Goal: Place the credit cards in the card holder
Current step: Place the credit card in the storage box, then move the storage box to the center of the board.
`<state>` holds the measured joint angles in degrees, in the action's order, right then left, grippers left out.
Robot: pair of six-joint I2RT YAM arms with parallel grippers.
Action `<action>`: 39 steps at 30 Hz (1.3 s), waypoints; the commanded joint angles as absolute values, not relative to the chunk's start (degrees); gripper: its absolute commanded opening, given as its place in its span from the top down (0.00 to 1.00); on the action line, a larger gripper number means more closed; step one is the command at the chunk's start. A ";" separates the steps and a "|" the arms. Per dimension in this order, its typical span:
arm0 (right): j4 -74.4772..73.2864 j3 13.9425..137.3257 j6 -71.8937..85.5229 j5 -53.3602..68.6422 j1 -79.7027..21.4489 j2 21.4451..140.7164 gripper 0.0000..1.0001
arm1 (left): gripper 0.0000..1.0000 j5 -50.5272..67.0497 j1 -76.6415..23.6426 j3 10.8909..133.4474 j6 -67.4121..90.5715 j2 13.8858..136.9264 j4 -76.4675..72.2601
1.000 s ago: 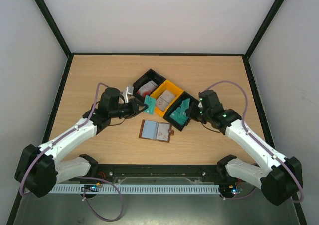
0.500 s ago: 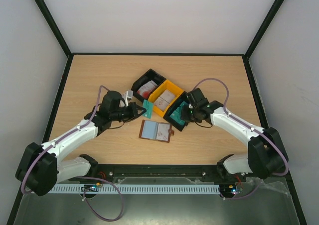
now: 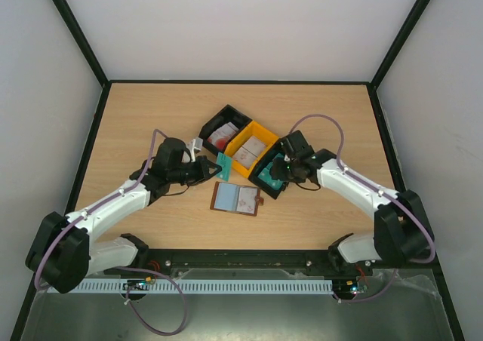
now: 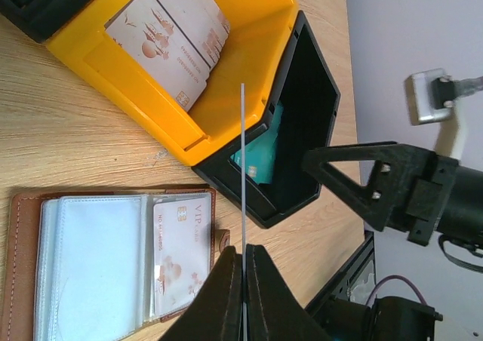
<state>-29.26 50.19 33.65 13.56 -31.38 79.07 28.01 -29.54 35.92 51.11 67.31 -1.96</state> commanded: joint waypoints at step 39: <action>-8.71 53.85 46.24 0.31 -43.78 92.28 0.49 | 0.98 25.39 -29.18 31.08 51.60 60.90 -2.04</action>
<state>-15.70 56.71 44.60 -1.45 -45.91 95.83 24.03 -29.54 31.97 50.78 62.57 0.58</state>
